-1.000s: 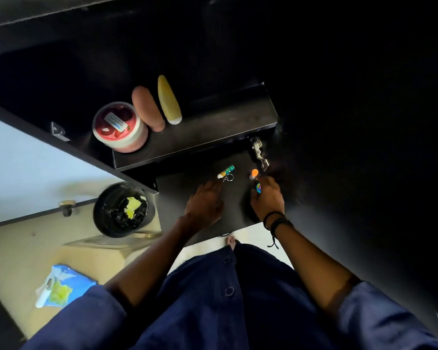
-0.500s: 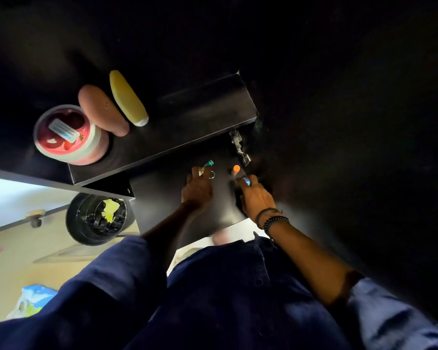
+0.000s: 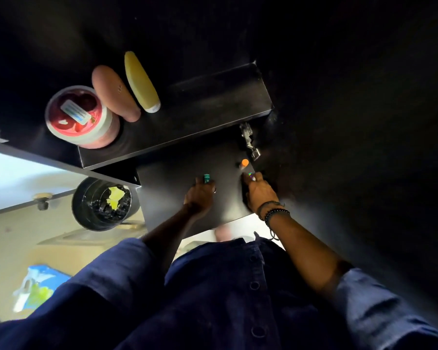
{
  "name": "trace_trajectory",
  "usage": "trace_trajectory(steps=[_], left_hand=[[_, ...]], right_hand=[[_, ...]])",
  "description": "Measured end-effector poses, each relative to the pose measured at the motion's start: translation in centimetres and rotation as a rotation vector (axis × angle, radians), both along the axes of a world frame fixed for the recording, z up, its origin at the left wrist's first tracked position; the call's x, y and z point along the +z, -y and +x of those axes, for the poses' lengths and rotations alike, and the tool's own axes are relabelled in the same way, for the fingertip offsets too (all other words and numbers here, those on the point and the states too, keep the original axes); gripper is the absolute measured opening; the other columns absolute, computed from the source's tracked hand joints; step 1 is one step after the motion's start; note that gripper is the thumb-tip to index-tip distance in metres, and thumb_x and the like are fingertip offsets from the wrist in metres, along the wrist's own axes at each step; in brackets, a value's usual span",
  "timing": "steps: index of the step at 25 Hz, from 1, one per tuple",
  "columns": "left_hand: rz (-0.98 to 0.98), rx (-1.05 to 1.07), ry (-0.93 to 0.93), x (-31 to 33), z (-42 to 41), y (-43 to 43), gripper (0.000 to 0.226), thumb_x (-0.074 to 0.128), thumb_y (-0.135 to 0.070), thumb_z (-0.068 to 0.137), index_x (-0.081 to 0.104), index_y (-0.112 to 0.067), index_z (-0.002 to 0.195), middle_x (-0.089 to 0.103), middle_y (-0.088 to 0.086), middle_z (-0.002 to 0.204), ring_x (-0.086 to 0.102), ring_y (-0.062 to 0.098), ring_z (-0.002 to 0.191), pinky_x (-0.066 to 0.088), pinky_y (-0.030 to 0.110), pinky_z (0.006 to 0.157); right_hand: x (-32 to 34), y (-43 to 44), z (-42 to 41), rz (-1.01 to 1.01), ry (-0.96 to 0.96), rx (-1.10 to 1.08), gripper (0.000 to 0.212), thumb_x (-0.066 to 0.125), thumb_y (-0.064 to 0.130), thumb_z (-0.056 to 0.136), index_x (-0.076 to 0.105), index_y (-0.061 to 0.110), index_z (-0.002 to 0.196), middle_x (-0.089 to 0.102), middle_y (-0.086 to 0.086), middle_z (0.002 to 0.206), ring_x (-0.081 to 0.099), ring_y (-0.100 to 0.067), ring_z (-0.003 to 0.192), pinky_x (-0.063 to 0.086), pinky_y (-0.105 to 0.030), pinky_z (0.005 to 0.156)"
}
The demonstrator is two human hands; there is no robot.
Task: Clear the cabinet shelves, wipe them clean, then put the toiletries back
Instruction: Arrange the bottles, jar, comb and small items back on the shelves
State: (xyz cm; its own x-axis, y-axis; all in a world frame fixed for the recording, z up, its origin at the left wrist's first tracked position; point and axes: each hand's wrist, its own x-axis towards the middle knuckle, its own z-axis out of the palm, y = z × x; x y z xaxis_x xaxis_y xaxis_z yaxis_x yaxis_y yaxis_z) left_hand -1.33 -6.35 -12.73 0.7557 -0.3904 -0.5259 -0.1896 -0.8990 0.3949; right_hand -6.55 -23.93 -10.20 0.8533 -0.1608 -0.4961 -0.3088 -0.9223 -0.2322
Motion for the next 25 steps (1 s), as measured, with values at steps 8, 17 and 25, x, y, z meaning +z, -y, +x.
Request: trace_trajectory(steps=[8,17,25], left_hand=[[-0.312,0.198,0.109,3.4,-3.2,-3.6,0.015,0.057,-0.025,0.092,0.061,-0.014,0.082,0.064,0.004,0.082,0.065,0.026,0.077,0.047,0.027,0.062],[-0.403,0.319,0.205,8.1,-5.4,-6.0,0.01,0.063,-0.025,0.087,0.06,-0.026,0.096,0.064,0.004,0.102,0.066,0.019,0.086,0.056,0.034,0.077],[-0.566,0.418,0.315,12.6,-4.9,-7.9,0.015,0.063,-0.017,0.085,0.062,-0.031,0.09,0.063,0.001,0.1,0.067,0.006,0.08,0.059,0.028,0.073]], right_hand=[[-0.8,-1.0,0.2,-0.005,0.05,-0.116,0.045,0.048,0.005,0.092,0.038,0.001,0.136,0.028,-0.02,0.144,0.06,-0.042,0.098,0.049,-0.041,0.084],[-1.9,-3.1,-1.3,0.113,0.063,-0.181,0.033,0.049,0.009,0.092,0.057,0.009,0.124,0.044,-0.02,0.133,0.051,-0.04,0.116,0.044,-0.041,0.1],[6.1,-7.5,0.6,0.761,0.307,-0.269,0.036,0.074,0.012,0.076,0.058,0.017,0.108,0.067,-0.009,0.1,0.066,-0.024,0.088,0.056,-0.038,0.082]])
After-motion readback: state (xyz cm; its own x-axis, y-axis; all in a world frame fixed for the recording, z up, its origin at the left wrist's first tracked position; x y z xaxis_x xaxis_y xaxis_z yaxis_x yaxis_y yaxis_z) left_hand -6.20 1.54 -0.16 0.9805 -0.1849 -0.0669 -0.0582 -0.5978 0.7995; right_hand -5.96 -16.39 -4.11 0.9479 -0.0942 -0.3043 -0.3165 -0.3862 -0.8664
